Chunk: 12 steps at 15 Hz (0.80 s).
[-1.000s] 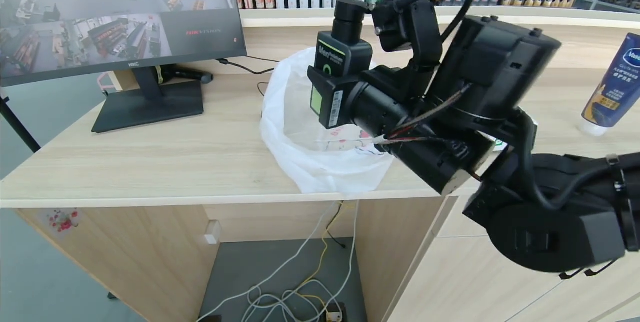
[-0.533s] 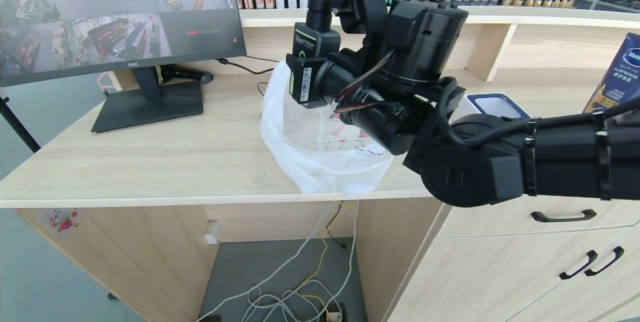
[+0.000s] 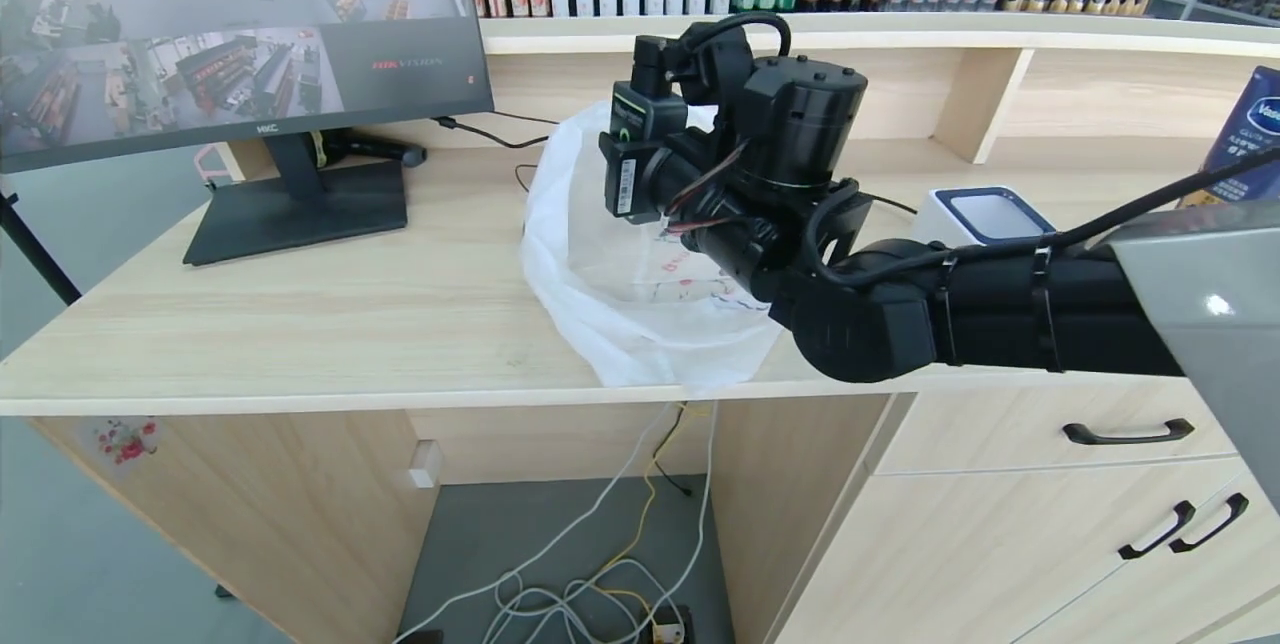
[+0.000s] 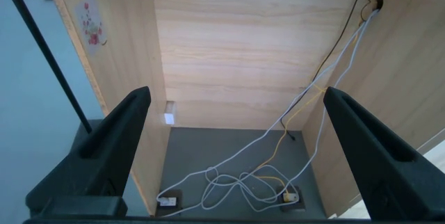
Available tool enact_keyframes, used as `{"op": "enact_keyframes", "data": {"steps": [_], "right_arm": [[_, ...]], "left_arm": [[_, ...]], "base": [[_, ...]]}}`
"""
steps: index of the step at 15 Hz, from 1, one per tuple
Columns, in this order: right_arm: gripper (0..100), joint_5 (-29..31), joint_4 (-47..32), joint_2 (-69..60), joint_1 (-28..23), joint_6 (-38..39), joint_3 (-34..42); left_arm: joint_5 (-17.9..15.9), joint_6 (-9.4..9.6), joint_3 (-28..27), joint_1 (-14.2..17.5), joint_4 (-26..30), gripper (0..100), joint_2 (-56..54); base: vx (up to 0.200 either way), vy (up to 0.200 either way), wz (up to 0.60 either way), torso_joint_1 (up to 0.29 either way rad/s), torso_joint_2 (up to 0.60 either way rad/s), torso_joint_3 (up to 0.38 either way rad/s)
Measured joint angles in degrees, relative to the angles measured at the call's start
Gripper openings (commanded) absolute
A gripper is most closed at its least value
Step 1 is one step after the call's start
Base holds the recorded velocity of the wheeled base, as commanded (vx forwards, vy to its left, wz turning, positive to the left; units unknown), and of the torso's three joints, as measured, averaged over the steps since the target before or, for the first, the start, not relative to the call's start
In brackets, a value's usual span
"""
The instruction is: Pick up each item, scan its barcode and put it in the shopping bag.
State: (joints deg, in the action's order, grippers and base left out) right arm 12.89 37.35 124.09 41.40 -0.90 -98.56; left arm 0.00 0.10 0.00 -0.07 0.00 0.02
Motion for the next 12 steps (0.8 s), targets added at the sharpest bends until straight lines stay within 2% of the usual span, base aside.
{"op": "enact_keyframes", "data": {"steps": [5, 12], "right_arm": [[0, 0.2, -0.1, 2.9, -1.9, -0.6, -1.1], [0, 0.1, -0.2, 8.9, -3.9, -2.4, -6.7]], "left_arm": [[0.0, 0.00, 0.0, 0.0, 0.0, 100, 0.0], [0.0, 0.00, 0.0, 0.0, 0.0, 100, 0.0]], "base": [[0.000, 0.000, 0.00, 0.000, 0.00, 0.000], [0.000, 0.000, 0.00, 0.000, 0.00, 0.000]]}}
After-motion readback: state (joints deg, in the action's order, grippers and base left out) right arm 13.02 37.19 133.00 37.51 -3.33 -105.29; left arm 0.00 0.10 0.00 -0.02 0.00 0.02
